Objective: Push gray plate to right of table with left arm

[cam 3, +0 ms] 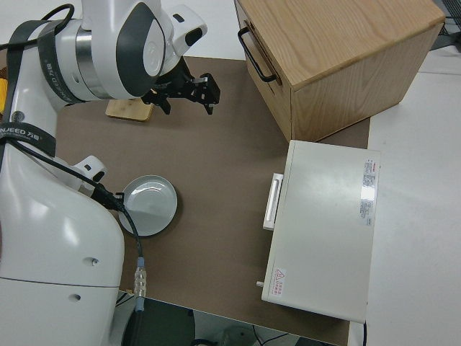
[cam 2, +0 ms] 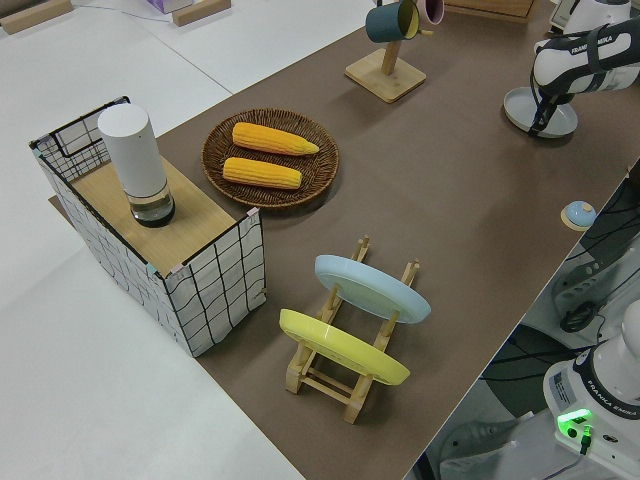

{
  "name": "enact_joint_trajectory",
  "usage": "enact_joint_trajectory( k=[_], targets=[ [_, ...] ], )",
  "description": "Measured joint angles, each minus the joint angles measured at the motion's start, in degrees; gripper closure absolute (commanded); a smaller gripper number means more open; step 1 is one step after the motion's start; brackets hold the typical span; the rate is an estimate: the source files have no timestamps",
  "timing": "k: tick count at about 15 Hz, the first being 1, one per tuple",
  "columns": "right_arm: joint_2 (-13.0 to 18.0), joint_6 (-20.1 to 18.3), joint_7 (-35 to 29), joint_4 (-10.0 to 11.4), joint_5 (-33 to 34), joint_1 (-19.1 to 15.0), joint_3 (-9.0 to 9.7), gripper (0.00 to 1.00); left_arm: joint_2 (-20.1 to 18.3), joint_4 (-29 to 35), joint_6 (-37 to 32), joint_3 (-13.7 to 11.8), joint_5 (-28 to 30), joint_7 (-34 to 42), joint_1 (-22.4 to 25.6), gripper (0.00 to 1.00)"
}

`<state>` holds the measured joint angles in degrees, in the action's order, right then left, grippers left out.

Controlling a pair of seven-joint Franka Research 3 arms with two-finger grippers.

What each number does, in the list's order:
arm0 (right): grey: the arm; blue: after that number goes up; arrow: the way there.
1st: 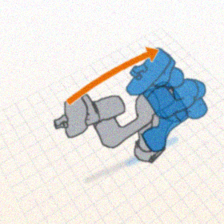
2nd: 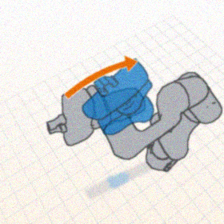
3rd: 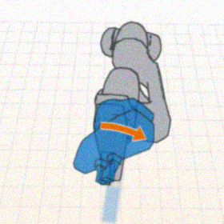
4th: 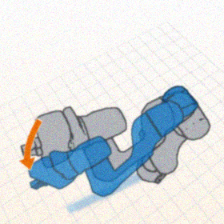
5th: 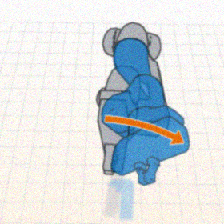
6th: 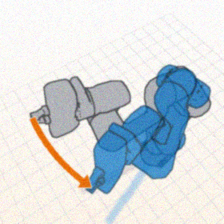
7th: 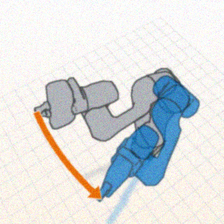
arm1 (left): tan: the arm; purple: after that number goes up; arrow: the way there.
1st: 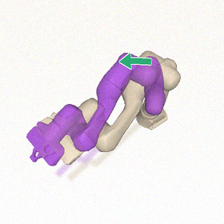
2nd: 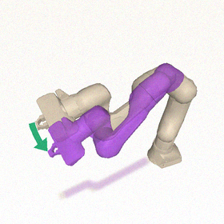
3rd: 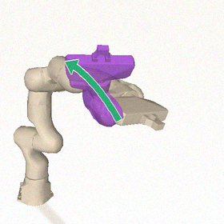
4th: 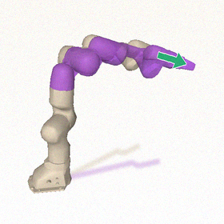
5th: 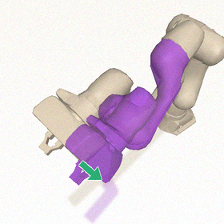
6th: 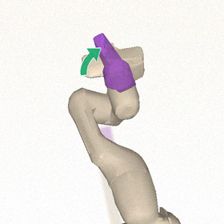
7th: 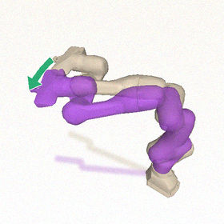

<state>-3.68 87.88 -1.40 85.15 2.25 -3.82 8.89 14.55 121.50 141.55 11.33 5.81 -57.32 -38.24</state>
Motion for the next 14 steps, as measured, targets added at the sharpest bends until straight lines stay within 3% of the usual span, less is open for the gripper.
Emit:
enact_joint_trajectory(
  k=[8,12,13,14],
  targets=[
    [0.0,0.0,0.0,0.0,0.0,0.0,0.00,0.017,6.8,-9.6,-2.1,0.1,-2.3,-7.5,-3.9,1.00],
    [0.0,0.0,0.0,0.0,0.0,0.0,0.00,0.017,8.1,-11.4,-2.5,0.1,-2.6,-8.4,-4.3,1.00],
    [0.0,0.0,0.0,0.0,0.0,0.0,0.00,0.017,8.1,-11.5,-2.7,0.1,-2.6,-8.4,-4.3,0.97],
    [0.0,0.0,0.0,0.0,0.0,0.0,0.00,0.017,8.1,-11.5,-2.7,0.1,-2.6,-8.4,-4.3,0.80]
  ],
)
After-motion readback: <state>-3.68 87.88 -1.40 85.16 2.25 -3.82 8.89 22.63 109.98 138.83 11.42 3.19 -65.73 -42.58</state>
